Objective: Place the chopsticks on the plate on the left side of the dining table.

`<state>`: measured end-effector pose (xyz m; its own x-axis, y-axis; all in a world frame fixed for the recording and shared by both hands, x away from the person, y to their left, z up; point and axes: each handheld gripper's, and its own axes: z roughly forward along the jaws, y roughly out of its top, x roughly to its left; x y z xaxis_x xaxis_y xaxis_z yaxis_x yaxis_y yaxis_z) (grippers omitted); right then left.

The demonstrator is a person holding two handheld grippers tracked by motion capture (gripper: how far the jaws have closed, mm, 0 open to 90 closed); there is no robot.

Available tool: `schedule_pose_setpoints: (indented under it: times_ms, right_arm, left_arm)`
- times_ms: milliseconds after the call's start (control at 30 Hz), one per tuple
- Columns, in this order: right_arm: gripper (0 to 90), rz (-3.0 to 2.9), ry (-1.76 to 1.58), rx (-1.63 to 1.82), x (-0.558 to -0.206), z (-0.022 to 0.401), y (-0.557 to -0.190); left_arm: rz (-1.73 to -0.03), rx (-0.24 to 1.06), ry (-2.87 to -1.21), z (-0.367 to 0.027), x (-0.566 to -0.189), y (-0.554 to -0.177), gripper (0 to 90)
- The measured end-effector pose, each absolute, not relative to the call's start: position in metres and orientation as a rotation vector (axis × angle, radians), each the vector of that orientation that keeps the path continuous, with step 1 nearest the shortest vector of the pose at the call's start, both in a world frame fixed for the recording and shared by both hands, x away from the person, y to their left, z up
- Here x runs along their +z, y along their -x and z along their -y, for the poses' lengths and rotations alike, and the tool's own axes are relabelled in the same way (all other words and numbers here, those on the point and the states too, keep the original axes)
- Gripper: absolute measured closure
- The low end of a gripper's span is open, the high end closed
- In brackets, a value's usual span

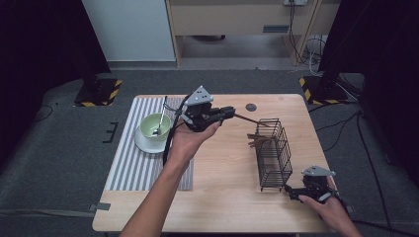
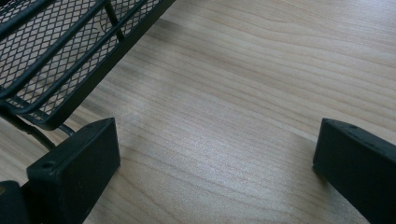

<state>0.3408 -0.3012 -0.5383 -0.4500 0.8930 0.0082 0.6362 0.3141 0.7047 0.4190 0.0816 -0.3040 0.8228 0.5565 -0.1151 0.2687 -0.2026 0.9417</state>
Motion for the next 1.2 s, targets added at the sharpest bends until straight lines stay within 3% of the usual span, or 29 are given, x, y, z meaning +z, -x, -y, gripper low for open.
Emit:
schedule_pose_setpoints:
  times_ms: [900, 1200]
  right_arm:
    - [0.5, -2.189, -1.367, 0.910, -0.539, 0.301, -0.340]
    - [0.4, -2.181, -1.378, 0.902, -0.538, 0.300, -0.339]
  left_arm:
    - [-0.671, 0.390, -1.711, -0.132, -0.274, -0.436, 83.5]
    - [-0.740, 0.427, -1.737, -0.164, -0.290, -0.449, 83.5]
